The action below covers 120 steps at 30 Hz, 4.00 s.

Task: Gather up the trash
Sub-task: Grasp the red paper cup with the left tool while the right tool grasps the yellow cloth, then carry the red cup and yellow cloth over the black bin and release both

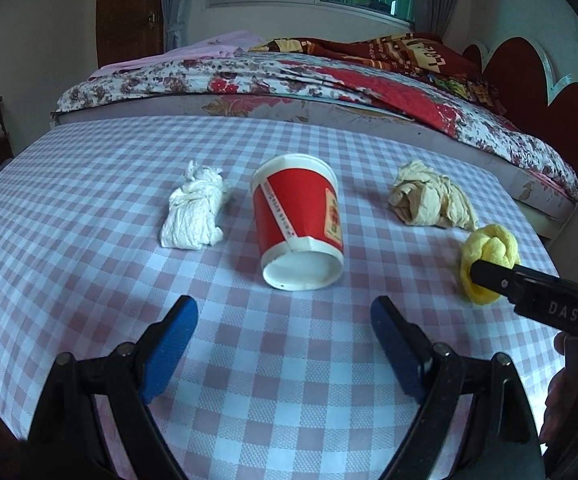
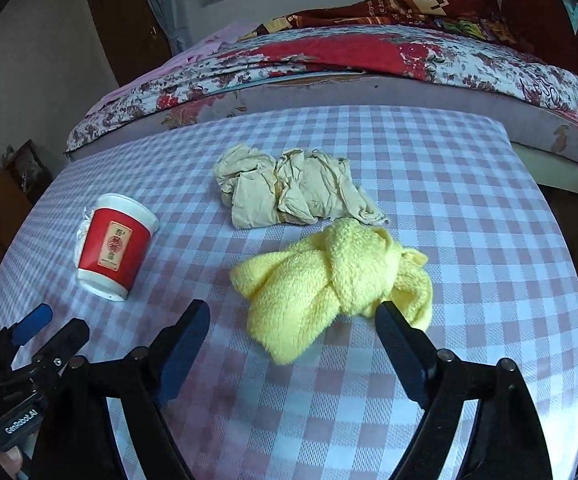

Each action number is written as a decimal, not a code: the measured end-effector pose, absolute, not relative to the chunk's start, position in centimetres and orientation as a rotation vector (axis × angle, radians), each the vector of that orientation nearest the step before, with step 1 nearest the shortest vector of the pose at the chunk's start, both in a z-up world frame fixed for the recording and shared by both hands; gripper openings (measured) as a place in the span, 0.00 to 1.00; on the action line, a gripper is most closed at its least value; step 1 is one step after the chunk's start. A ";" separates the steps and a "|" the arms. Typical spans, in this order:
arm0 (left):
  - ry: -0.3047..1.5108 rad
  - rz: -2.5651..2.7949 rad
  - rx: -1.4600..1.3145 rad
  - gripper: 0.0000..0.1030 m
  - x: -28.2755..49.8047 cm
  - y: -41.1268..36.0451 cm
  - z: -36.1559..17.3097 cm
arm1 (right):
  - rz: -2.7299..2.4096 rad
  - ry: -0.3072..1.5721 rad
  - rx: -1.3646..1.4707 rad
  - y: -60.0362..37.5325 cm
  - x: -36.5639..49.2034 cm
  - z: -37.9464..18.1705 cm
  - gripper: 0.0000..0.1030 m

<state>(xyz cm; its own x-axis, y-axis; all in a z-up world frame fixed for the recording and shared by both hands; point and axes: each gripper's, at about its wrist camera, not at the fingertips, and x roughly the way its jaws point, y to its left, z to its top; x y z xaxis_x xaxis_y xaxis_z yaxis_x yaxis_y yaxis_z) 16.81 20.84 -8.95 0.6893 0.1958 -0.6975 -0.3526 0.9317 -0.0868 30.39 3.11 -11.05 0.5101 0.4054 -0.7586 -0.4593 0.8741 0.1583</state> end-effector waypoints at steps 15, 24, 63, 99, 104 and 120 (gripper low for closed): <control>0.734 0.292 -0.226 0.84 18.3 21.6 -8.5 | 0.559 0.878 -0.037 0.9 29.8 -10.7 0.67; 0.766 0.304 -0.209 0.73 21.2 21.9 -9.2 | 0.510 0.896 0.021 1.9 32.3 -11.4 0.54; 0.750 0.131 -0.157 0.51 16.3 12.9 -8.3 | 0.560 0.696 -0.128 -5.3 23.9 -8.1 0.19; 0.786 -0.333 -0.029 0.51 11.6 -11.7 -7.7 | 0.275 0.630 -0.103 -29.2 12.9 -7.2 0.19; 0.789 -0.388 -0.014 0.51 10.4 -16.0 -7.9 | 0.222 0.647 -0.109 -33.7 11.2 -7.6 0.19; 0.892 -0.469 -0.006 0.51 7.1 -24.0 -12.3 | 0.188 0.793 -0.066 -41.4 8.5 -14.1 0.20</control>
